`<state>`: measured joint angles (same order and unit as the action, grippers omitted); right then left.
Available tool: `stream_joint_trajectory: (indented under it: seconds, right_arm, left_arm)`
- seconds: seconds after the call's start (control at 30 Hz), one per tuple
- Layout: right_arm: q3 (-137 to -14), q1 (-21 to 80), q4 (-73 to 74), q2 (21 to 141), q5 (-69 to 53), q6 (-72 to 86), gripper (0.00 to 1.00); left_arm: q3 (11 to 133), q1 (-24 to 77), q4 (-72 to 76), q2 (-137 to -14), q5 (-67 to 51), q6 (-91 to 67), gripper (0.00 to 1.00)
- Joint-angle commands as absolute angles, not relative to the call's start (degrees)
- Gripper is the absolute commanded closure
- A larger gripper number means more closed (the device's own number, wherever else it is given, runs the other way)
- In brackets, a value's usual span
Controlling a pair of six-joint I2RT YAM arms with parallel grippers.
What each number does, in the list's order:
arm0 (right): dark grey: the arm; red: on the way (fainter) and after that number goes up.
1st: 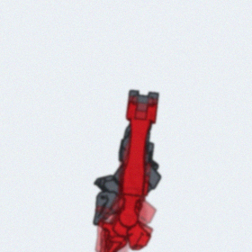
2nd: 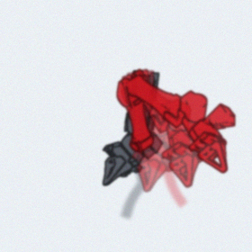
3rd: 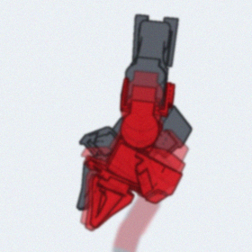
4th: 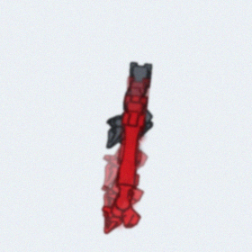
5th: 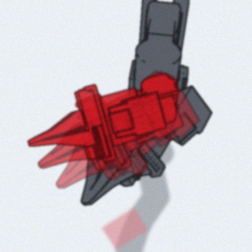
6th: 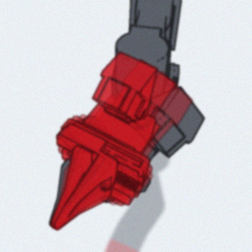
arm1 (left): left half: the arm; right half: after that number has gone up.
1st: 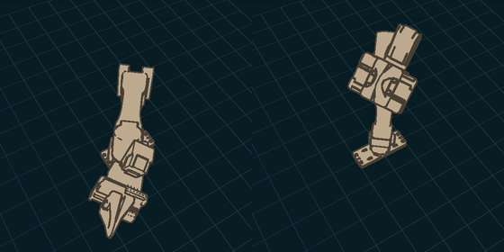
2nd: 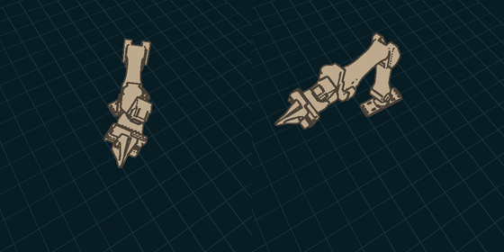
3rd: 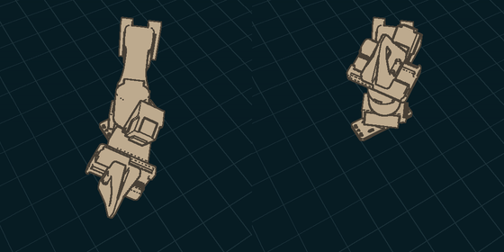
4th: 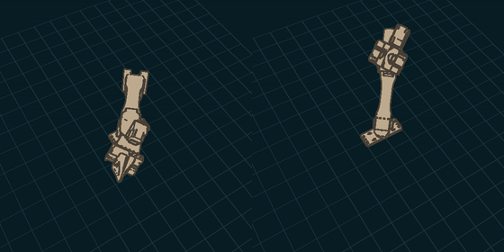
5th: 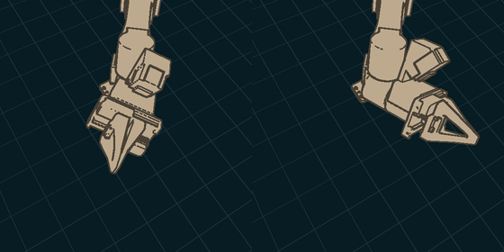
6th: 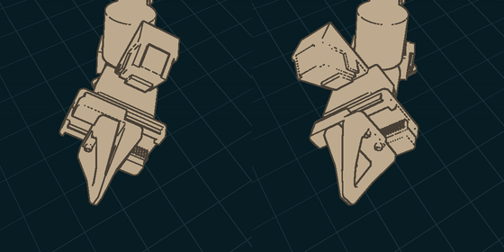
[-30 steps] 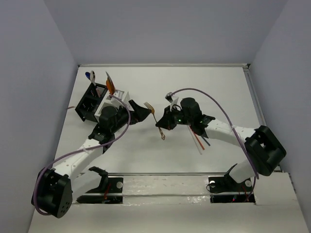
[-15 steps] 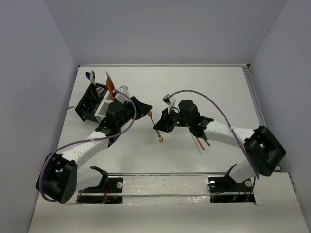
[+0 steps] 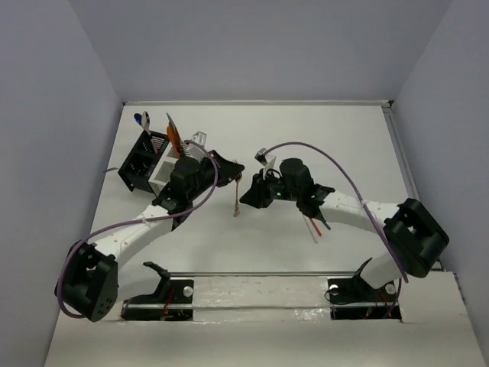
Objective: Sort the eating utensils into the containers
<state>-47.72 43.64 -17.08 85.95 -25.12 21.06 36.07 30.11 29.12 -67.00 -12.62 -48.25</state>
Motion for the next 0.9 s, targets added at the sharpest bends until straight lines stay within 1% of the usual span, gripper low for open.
stream_joint_trajectory:
  seconds: [0.0, 0.07, 0.1, 0.17, 0.2, 0.23, 0.27, 0.3, 0.37, 0.5, 0.63, 0.73, 0.87]
  right_arm:
    - [-47.1, 43.8, -19.8, 83.9, -23.5, 21.7, 0.68]
    - [-46.4, 43.8, -20.6, 83.1, -23.0, 22.1, 0.59]
    - [-45.6, 43.8, -21.3, 81.8, -21.8, 22.2, 0.47]
    - [-44.9, 43.8, -21.7, 80.6, -20.7, 22.1, 0.34]
    - [-44.6, 43.8, -21.9, 80.0, -20.4, 22.1, 0.26]
    - [-44.0, 43.8, -22.3, 78.8, -19.6, 22.0, 0.23]
    - [-43.4, 43.8, -22.8, 78.2, -19.2, 22.1, 0.22]
    - [-43.0, 43.8, -23.6, 77.7, -18.5, 22.1, 0.19]
    - [-41.9, 43.8, -24.3, 76.4, -17.6, 22.3, 0.18]
    - [-41.5, 43.8, -24.7, 75.9, -15.5, 22.3, 0.19]
    - [-41.3, 43.8, -24.9, 76.3, -14.7, 22.5, 0.19]
    - [-41.0, 43.8, -25.1, 76.2, -14.1, 22.5, 0.19]
    - [-41.0, 43.8, -25.2, 76.6, -13.6, 22.5, 0.20]
  left_arm:
    - [41.6, 29.0, 22.9, -65.0, -6.3, -40.1, 1.00]
    - [43.1, 29.0, 21.5, -64.6, -5.0, -38.6, 1.00]
    - [44.5, 29.0, 20.1, -64.3, -4.1, -38.1, 1.00]
    - [45.7, 27.5, 18.6, -63.7, -3.0, -37.4, 1.00]
    - [46.1, 27.0, 17.5, -63.4, -2.6, -36.7, 1.00]
    - [47.4, 26.2, 16.6, -62.6, -1.9, -36.3, 1.00]
    - [48.0, 25.2, 15.8, -62.1, -1.8, -36.0, 1.00]
    - [48.8, 22.8, 14.2, -61.4, -1.9, -35.5, 1.00]
    - [51.2, 20.1, 12.4, -59.1, -1.1, -34.6, 1.00]
    - [57.5, 11.6, 6.4, -54.5, 6.5, -31.0, 1.00]
    - [61.3, 6.4, 3.8, -52.7, 11.6, -27.7, 1.00]
    - [62.1, 2.0, 4.5, -53.1, 16.1, -25.8, 1.00]
    - [59.3, -4.8, 11.2, -55.3, 17.1, -26.1, 1.00]
